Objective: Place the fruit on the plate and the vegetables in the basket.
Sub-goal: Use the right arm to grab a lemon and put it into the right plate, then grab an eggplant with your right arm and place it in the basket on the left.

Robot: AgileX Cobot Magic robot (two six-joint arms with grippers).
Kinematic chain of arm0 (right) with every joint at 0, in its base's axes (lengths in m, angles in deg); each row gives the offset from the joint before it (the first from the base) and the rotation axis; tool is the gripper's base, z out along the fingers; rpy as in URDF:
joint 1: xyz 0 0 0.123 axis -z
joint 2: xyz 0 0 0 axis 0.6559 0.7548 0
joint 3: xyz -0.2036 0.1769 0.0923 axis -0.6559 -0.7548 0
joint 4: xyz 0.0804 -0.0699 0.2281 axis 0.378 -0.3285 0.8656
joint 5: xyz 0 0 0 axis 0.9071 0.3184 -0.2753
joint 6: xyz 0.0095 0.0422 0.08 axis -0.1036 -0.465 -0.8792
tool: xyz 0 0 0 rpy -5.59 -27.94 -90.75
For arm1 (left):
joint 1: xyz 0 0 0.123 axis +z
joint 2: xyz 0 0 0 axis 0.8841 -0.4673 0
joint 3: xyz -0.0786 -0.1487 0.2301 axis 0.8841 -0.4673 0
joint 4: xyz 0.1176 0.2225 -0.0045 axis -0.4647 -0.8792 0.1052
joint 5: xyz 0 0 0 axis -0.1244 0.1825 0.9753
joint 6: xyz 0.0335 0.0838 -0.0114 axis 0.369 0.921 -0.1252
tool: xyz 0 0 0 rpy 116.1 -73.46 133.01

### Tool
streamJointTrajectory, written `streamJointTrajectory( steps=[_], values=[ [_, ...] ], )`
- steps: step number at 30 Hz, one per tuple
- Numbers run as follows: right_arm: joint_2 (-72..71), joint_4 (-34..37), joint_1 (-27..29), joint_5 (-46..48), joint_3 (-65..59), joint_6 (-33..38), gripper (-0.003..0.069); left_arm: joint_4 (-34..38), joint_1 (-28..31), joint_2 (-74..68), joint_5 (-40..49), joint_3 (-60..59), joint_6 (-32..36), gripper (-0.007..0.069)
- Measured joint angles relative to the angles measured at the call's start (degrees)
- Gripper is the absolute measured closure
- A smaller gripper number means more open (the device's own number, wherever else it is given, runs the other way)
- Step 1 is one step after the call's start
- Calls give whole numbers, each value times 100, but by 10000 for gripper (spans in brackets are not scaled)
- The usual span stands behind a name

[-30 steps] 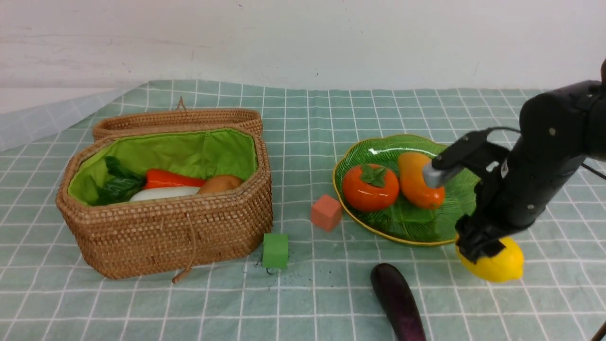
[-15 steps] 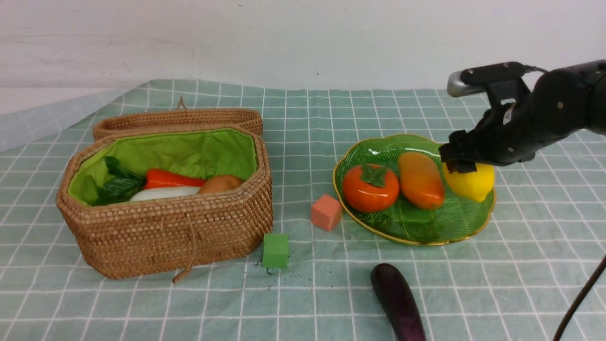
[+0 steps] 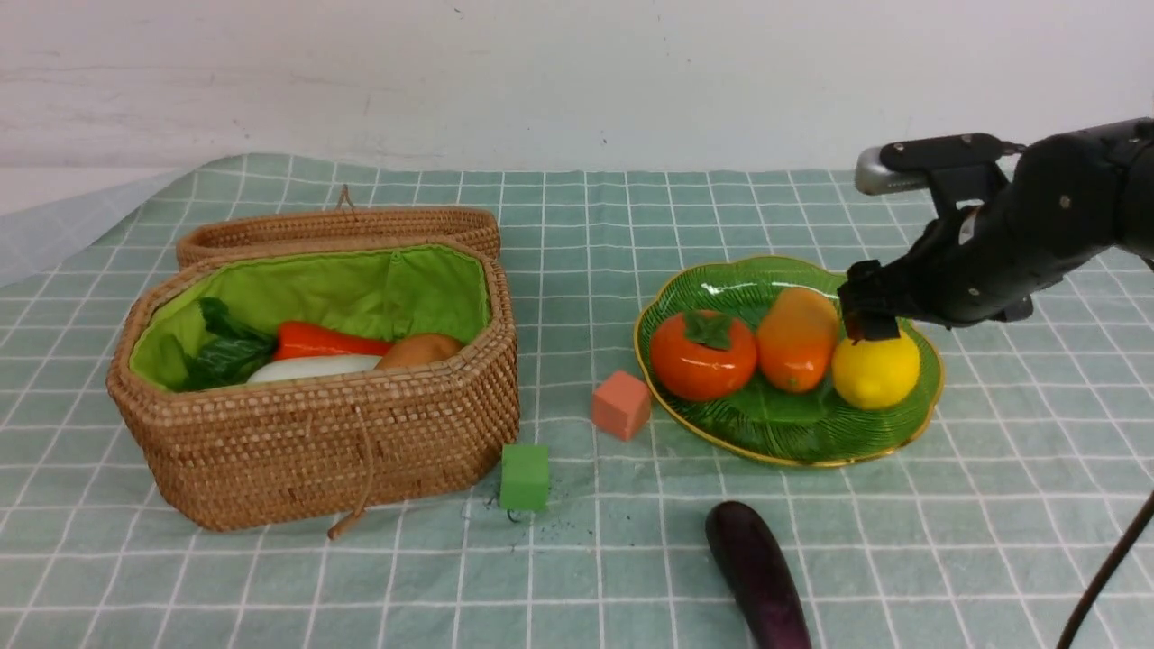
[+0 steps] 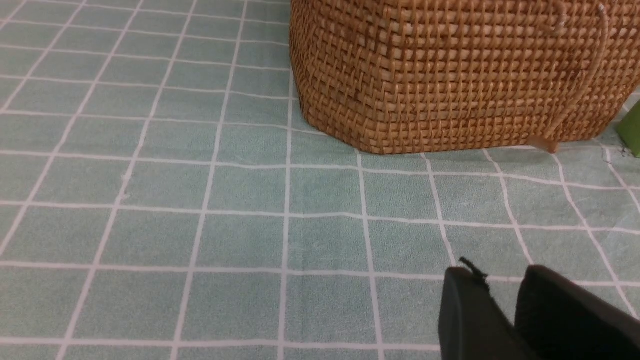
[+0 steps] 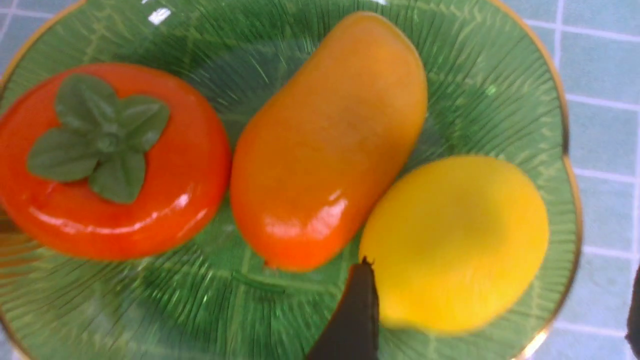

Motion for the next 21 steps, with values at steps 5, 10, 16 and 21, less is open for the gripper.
streamJointTrajectory(
  steps=[5,10,16,21],
  values=[
    [-573,208,0,916,0,0,57,0,0,0,0,0,0,473],
    [-1228,923,-262,1928,-289,151,140,0,0,0,4,0,0,473],
    [-1618,1217,-1509,1780,-1478,-67,148,0,0,0,4,0,0,473],
    [-1400,1128,-2327,777,-2276,-405,148,0,0,0,4,0,0,473]
  ],
)
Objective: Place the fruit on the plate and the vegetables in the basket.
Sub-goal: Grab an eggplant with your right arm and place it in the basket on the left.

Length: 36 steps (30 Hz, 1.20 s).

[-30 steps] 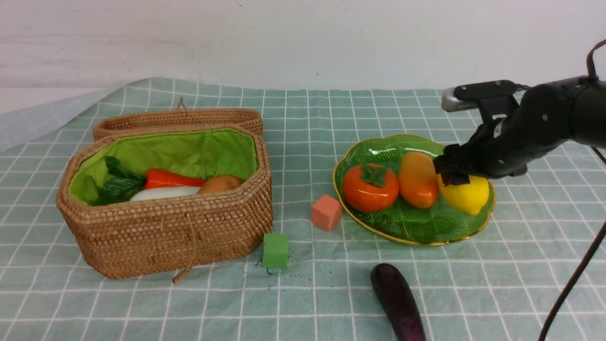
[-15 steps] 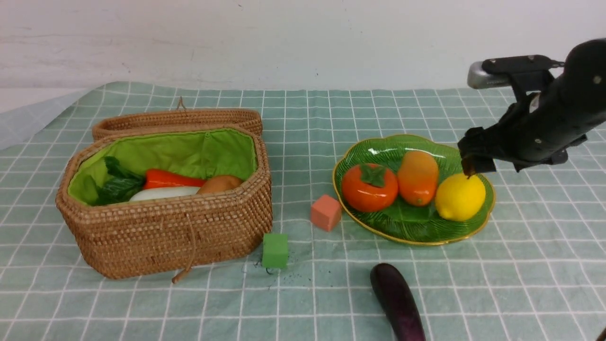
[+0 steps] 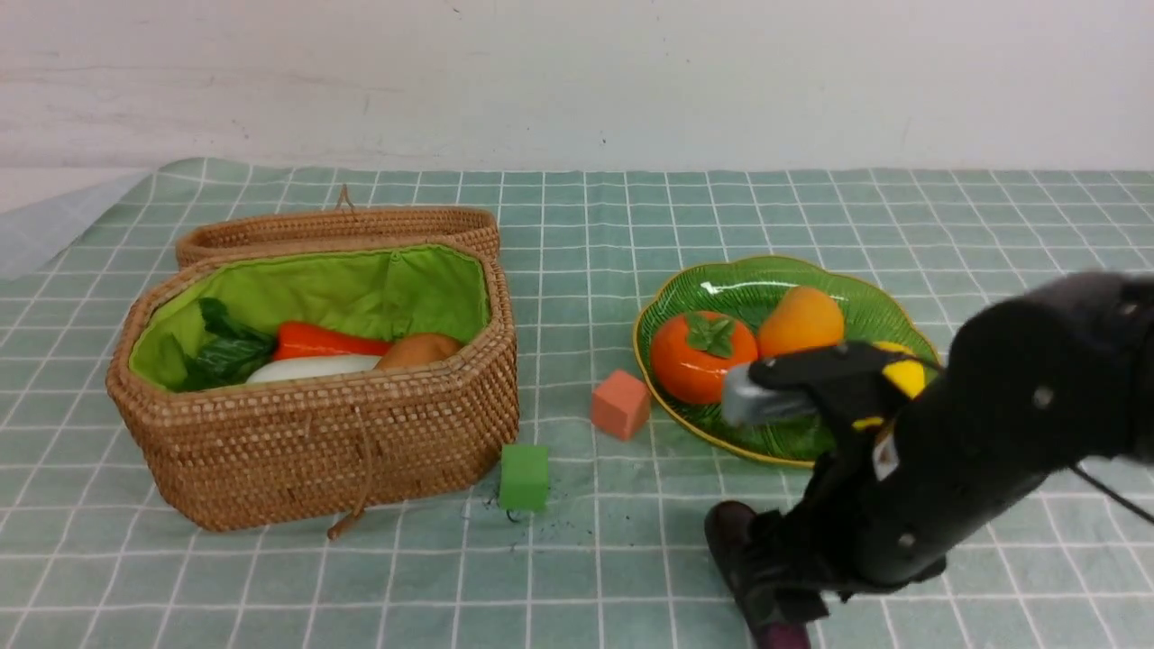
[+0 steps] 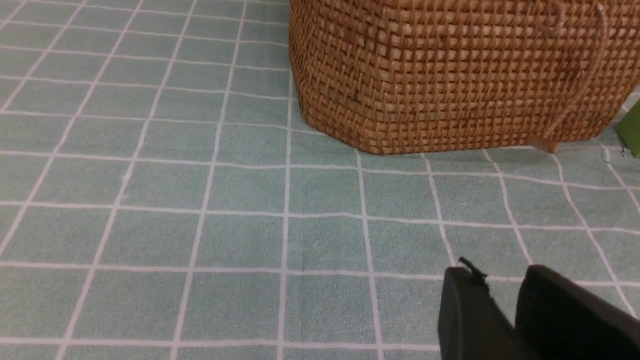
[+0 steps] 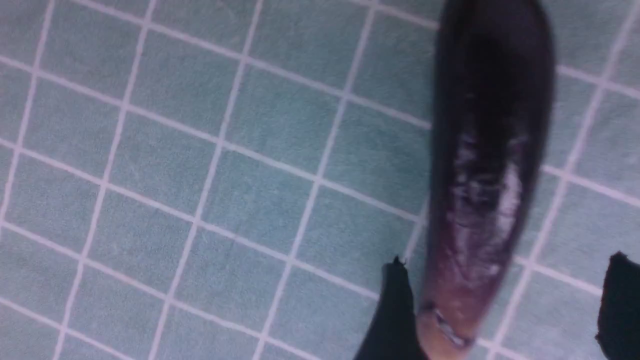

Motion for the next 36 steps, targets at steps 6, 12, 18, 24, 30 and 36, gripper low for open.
streamJointTrajectory(
  steps=[6,12,18,24,30,36],
  values=[
    [901,-593,-263,-1072,-84,-156,165,0,0,0,-8,0,0,473],
    [1273,-795,-281,-970,2,-123,327,-5,0,11,-3,0,0,473],
    [997,-587,-309,-576,407,142,321,-5,0,11,-3,0,0,473],
    [547,20,-320,-458,2074,1517,321,-5,0,11,-3,0,0,468],
    [1311,1566,-320,-489,4646,3181,321,-5,0,11,-3,0,0,460],
    [2676,2850,-352,-606,6338,4387,321,-5,0,11,-3,0,0,459]
  ],
)
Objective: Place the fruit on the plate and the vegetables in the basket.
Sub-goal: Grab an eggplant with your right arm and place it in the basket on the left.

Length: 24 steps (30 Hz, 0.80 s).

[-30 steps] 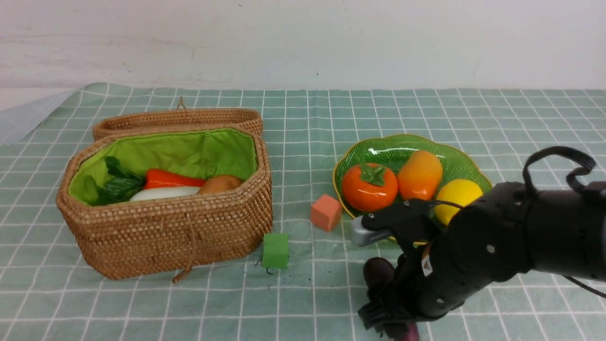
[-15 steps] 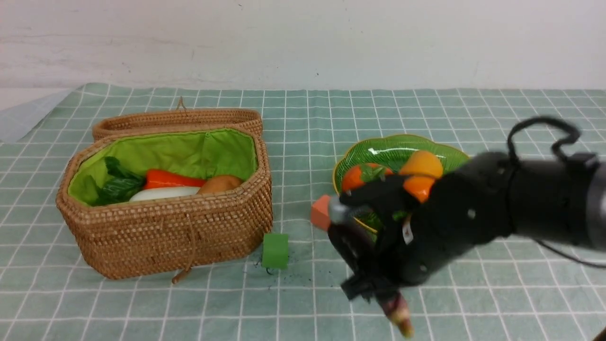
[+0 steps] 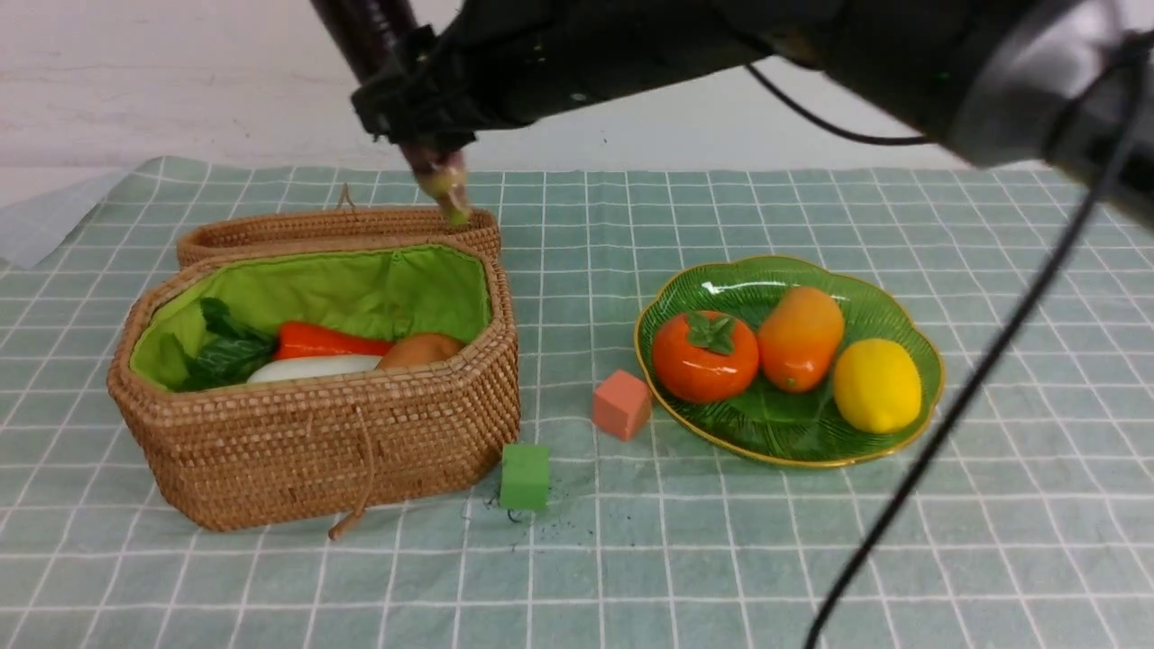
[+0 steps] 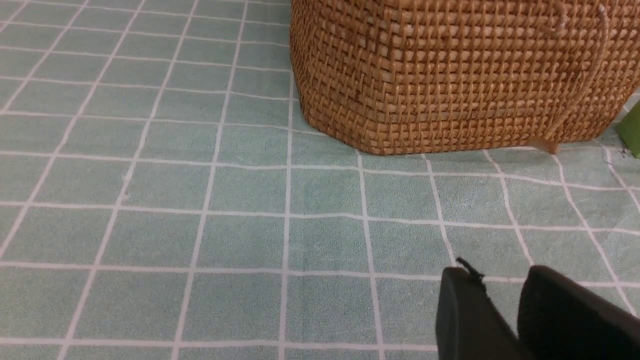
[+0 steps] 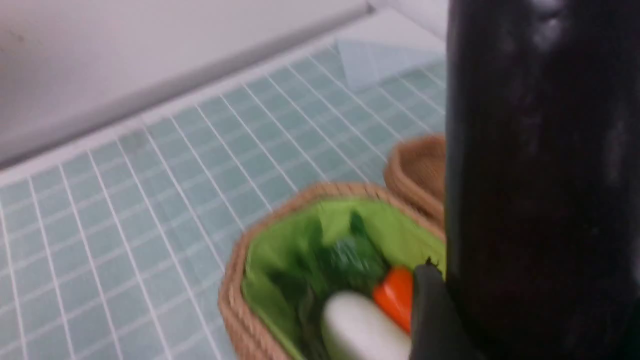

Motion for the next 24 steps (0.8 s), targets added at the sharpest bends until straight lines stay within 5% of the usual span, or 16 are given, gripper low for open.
streamJointTrajectory(
  steps=[3,9,12,14,18,24],
  values=[
    [830,393,-94,-129,602,492,321,0,0,0,0,0,0,454],
    [1550,44,-322,-335,690,755,316,0,0,0,0,0,0,447],
    [1682,-240,-355,-342,690,558,232,0,0,0,0,0,0,442],
    [1635,-524,-350,-260,701,239,81,0,0,0,0,0,0,440],
    [1299,-1144,-330,254,708,-9,-15,0,0,0,0,0,0,439],
    [156,-2067,-331,1379,584,-40,37,0,0,0,0,0,0,435]
  ],
)
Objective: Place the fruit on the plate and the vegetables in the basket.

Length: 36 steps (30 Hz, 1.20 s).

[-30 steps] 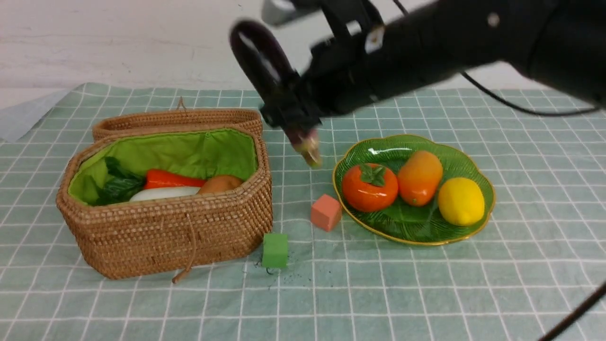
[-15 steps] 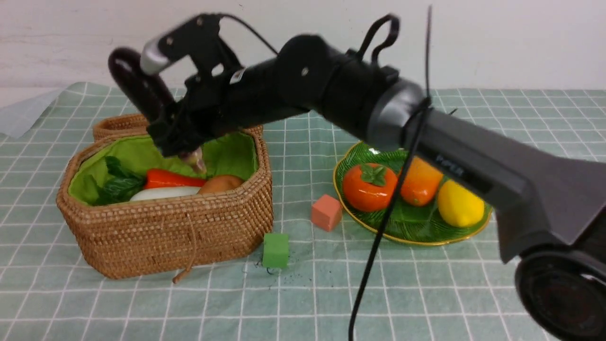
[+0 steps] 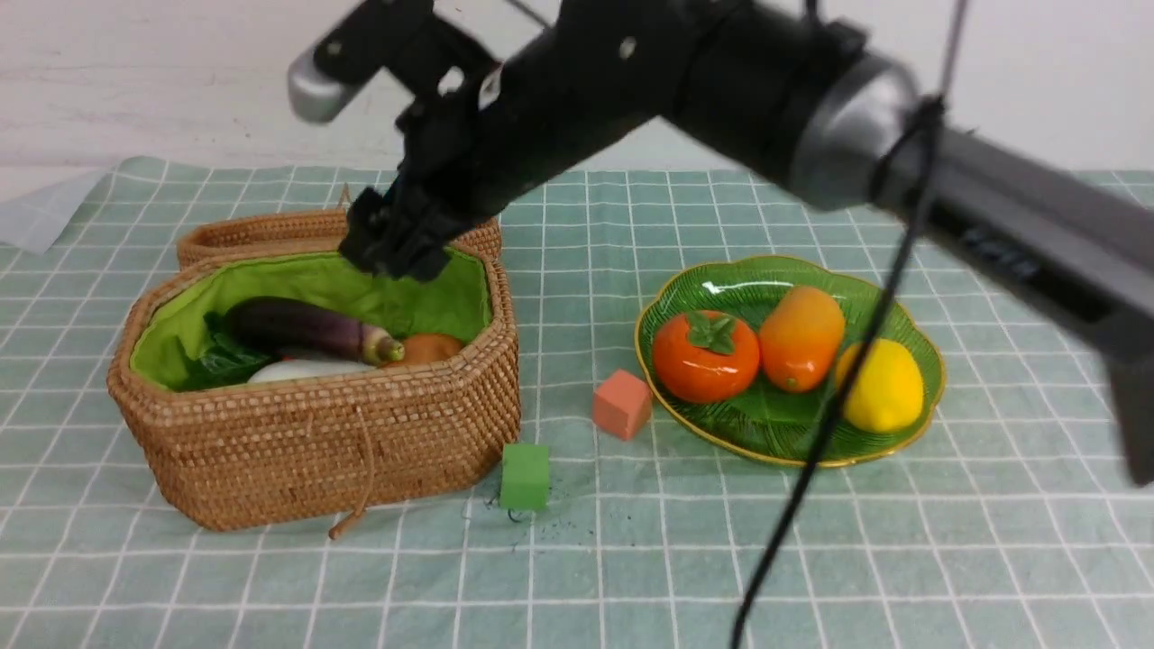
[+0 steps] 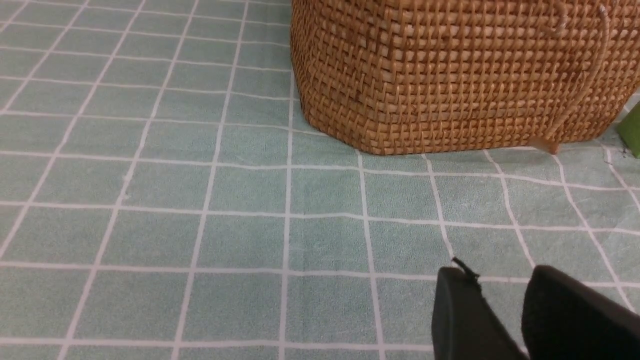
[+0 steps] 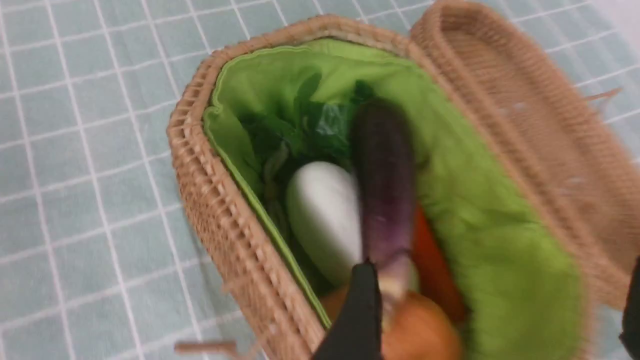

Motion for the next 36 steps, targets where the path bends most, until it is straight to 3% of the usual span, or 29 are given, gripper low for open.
streamJointTrajectory(
  steps=[6,8,9,11,13,19,31,36],
  values=[
    [-2174,-256,0,23,-1295,-33,266,0,0,0,0,0,0,428],
    [-3118,-428,40,297,-2109,-352,419,0,0,0,0,0,0,428],
    [-3259,-428,45,334,-2109,-401,432,0,0,0,0,0,0,428],
    [-4063,-705,181,737,-3023,-1296,601,0,0,0,0,0,0,428],
    [-4498,-903,281,844,-3609,-1919,660,0,0,0,0,0,0,426],
    [-6092,-1447,322,500,-5857,-2765,675,0,0,0,0,0,0,421],
    [-9278,-790,322,519,-8304,-2872,673,0,0,0,0,0,0,409],
    [-10344,-1154,340,676,-8640,-2793,670,0,0,0,0,0,0,407]
  ],
)
